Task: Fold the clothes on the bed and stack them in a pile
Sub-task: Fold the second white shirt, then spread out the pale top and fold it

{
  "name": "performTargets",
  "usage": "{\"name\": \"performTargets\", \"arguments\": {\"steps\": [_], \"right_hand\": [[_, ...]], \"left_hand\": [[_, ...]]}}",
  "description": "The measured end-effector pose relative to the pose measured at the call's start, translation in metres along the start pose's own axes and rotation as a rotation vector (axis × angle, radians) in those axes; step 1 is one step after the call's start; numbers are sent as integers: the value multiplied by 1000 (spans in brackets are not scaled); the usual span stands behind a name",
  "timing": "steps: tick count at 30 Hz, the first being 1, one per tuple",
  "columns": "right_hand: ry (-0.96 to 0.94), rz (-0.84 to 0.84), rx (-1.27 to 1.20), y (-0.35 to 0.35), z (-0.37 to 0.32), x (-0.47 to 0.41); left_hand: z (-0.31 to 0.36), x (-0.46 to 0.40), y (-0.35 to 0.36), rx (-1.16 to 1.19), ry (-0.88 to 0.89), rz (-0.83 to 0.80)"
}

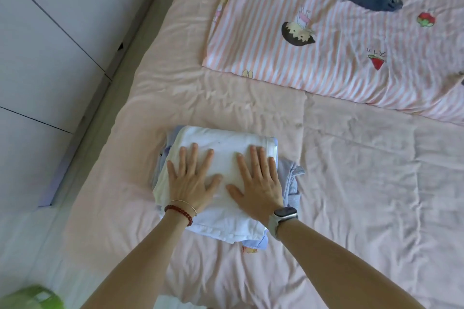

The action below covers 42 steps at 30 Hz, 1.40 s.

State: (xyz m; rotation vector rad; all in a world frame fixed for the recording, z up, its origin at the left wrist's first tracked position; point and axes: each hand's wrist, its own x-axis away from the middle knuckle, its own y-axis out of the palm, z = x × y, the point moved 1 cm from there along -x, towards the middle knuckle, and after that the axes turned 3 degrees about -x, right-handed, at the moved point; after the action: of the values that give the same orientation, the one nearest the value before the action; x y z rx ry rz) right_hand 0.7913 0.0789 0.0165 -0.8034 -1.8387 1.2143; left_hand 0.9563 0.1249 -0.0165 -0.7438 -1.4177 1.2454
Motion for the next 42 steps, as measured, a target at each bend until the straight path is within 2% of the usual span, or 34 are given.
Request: {"name": "performTargets", "arguments": {"steps": [3,7,11,14,18,22,27,33,37,42], "right_hand": [[28,-65,41,20,10,0],[-2,-75,-63,2,10,-3],[132,184,-414,-36,8,31],[290,323,-508,-59,19,81],[510,416,-588,-83,49,162],[698,526,-625,-96,94,251],[869,651,-708,-95,157,370],[989,701,-774,-76,250,518],[1086,702,-774,-67,328,629],[1208,734,-797,-66,412,728]], "left_hand": [[0,-3,11,-11,9,-100],[7,-8,-10,-10,16,-184],[22,11,-54,90,5,-21],[51,40,-83,166,43,24],[107,80,-106,212,189,21],[189,116,-114,276,404,14],[317,180,-102,187,662,-18],[458,286,-56,183,770,-44],[562,366,-18,162,804,-152],[679,430,3,161,894,-171]]}}
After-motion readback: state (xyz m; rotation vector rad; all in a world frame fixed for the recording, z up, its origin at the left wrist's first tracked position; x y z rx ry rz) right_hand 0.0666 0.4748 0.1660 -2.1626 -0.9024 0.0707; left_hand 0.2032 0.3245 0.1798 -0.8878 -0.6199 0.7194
